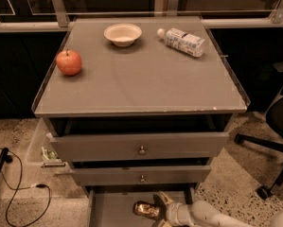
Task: Pick orange can from bottom drawer and place on counter
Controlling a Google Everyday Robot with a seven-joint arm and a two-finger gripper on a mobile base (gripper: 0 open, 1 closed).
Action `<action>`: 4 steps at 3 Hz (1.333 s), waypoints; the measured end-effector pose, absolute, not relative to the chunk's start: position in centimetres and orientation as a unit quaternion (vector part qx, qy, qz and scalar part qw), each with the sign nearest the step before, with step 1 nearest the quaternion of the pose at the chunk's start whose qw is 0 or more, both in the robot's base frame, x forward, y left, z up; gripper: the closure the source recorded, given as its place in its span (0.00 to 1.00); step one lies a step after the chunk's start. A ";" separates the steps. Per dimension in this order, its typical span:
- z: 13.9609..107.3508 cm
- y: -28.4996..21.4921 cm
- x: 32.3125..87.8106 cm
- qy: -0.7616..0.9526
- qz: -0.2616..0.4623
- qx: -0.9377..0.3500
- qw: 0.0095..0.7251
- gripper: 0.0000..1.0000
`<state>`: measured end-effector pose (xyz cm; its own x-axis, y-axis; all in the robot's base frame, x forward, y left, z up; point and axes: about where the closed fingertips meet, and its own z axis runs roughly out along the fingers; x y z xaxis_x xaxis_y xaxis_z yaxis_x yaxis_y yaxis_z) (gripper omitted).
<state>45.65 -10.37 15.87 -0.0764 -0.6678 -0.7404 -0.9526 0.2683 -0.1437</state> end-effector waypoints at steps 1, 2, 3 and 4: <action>14.6 -10.3 46.5 0.708 0.194 -0.576 0.359 0.00; 13.7 -9.8 47.0 0.707 0.205 -0.576 0.356 0.00; 13.3 -8.7 47.0 0.705 0.220 -0.572 0.357 0.00; 13.4 -7.5 47.1 0.700 0.236 -0.570 0.360 0.00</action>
Offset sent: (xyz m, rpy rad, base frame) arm 0.0212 0.0064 -0.0314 0.0117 0.0385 0.0228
